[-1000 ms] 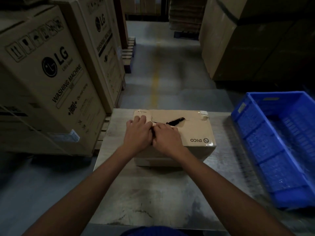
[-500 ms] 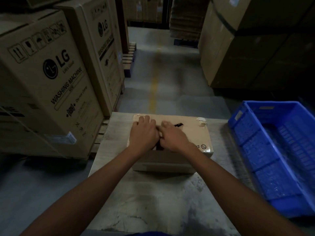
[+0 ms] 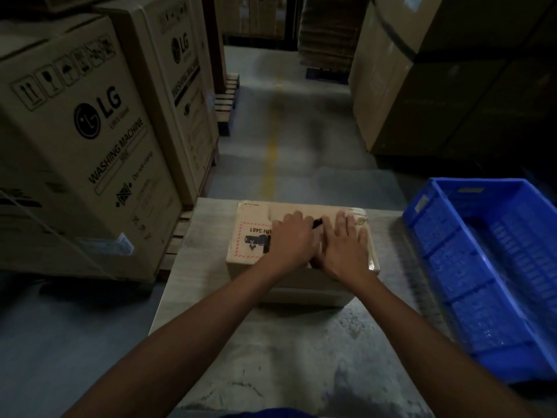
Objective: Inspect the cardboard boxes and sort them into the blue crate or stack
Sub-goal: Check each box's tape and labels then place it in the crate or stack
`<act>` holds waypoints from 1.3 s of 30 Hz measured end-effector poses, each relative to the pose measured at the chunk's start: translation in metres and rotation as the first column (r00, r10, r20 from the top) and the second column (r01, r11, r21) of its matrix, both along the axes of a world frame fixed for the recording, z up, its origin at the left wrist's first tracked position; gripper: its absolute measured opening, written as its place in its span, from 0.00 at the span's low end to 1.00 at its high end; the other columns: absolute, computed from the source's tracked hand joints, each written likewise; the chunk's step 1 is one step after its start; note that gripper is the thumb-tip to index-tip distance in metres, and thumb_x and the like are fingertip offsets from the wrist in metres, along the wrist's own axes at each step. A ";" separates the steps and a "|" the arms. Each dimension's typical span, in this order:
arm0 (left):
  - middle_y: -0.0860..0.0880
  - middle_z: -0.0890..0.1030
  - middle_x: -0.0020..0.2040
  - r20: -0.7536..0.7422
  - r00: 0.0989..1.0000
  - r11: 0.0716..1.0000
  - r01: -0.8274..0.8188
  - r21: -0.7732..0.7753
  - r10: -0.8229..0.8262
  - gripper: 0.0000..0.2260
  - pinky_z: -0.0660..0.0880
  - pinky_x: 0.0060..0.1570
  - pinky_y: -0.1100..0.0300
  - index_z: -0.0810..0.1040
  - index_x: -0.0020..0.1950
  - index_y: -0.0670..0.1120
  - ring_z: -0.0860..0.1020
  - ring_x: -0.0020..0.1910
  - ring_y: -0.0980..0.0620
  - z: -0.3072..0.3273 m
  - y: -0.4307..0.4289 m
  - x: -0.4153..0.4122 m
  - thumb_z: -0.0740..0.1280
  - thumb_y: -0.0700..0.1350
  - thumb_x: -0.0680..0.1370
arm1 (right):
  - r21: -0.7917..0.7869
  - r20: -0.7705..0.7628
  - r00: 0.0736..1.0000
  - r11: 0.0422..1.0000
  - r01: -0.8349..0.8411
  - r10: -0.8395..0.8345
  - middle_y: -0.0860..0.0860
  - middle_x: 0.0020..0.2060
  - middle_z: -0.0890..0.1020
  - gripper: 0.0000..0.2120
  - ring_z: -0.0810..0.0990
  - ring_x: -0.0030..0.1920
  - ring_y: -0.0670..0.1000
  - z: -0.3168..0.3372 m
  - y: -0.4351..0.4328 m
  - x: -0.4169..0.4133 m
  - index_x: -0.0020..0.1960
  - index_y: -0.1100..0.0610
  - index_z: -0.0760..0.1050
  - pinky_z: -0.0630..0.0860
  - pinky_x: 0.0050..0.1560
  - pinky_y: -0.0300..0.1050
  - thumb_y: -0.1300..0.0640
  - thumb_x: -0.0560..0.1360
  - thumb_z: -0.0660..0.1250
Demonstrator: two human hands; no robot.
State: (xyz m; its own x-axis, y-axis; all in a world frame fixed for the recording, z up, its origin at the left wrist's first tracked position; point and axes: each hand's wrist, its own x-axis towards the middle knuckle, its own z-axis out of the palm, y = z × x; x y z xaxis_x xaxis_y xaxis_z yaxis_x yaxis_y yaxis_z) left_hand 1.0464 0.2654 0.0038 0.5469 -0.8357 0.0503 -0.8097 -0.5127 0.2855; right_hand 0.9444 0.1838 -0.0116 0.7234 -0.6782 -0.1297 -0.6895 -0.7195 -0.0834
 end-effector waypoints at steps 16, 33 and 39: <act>0.45 0.79 0.43 -0.036 0.969 0.963 0.239 -0.122 -0.245 0.12 0.76 0.41 0.51 0.75 0.44 0.46 0.78 0.42 0.45 -0.012 0.003 -0.016 0.59 0.50 0.82 | 0.002 0.141 0.989 0.999 0.035 -0.035 0.56 0.80 0.61 0.28 0.53 0.81 0.54 -0.007 0.011 -0.034 0.78 0.54 0.64 0.48 0.79 0.51 0.45 0.83 0.43; 0.46 0.78 0.55 0.158 0.983 0.977 0.117 -0.180 -0.089 0.10 0.73 0.55 0.47 0.76 0.55 0.46 0.74 0.54 0.45 -0.027 0.043 0.016 0.60 0.49 0.80 | -0.098 0.323 0.941 0.992 -0.075 0.103 0.54 0.61 0.80 0.13 0.76 0.64 0.56 -0.002 0.041 -0.013 0.56 0.54 0.78 0.72 0.62 0.56 0.48 0.79 0.62; 0.47 0.74 0.59 0.199 0.968 0.988 0.145 0.053 -0.152 0.16 0.66 0.59 0.47 0.76 0.57 0.49 0.69 0.60 0.46 -0.026 0.042 0.027 0.52 0.54 0.81 | -0.135 0.176 0.970 0.981 -0.142 0.164 0.51 0.57 0.78 0.22 0.71 0.60 0.53 -0.010 0.038 0.002 0.58 0.50 0.74 0.66 0.60 0.56 0.42 0.77 0.48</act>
State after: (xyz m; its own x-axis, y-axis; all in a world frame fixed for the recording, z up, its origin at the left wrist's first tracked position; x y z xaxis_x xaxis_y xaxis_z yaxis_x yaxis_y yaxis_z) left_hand 1.0731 0.3069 -0.0219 0.3982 -0.9102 0.1137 -0.9165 -0.3896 0.0907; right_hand 0.9463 0.2222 -0.0221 0.8234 -0.5598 0.0924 -0.5509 -0.8278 -0.1059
